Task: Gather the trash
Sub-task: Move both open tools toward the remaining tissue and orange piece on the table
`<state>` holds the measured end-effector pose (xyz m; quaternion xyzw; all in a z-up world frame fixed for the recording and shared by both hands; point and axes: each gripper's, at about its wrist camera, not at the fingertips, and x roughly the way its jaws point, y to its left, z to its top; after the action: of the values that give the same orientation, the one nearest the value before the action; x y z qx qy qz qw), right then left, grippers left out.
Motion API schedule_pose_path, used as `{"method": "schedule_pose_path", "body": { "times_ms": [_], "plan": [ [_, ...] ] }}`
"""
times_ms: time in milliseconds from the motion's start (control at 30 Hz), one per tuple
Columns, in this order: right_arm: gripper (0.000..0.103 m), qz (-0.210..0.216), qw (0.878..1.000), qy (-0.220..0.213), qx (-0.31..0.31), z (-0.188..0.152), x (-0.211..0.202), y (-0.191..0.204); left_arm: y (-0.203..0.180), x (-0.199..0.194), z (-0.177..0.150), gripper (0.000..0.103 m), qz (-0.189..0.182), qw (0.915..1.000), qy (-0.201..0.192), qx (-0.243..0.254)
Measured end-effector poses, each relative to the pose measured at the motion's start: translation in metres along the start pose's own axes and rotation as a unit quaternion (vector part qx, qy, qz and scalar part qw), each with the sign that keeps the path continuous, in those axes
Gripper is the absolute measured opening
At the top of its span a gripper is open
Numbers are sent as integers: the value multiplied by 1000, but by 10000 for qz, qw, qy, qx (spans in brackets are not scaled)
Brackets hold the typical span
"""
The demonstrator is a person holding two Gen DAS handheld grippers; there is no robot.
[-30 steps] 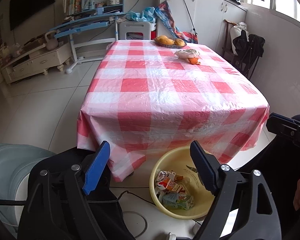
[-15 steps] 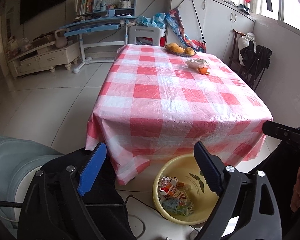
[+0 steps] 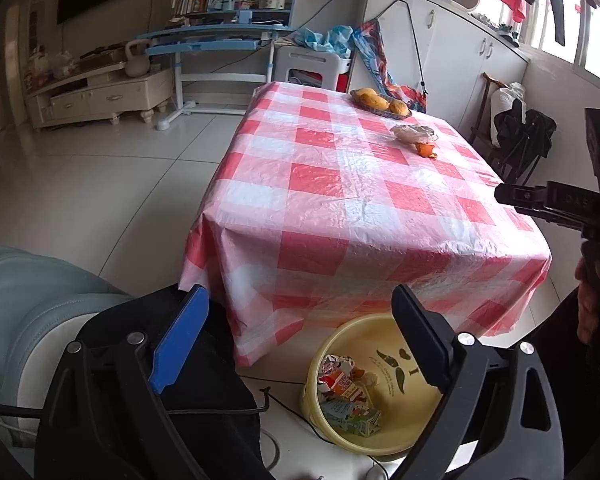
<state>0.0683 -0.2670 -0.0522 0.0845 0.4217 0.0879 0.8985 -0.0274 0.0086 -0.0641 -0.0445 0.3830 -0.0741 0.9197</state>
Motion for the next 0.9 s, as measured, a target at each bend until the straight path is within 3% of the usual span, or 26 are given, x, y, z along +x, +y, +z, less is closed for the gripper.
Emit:
{"method": "schedule_pose_path", "body": {
  "times_ms": [367, 900],
  "plan": [
    [72, -462, 9987, 192, -2, 42, 37, -37, 4, 5, 10, 90, -38, 9997, -166, -197],
    [72, -998, 9944, 311, 139, 78, 88, -72, 8, 21, 18, 91, 5, 9997, -67, -251]
  ]
}}
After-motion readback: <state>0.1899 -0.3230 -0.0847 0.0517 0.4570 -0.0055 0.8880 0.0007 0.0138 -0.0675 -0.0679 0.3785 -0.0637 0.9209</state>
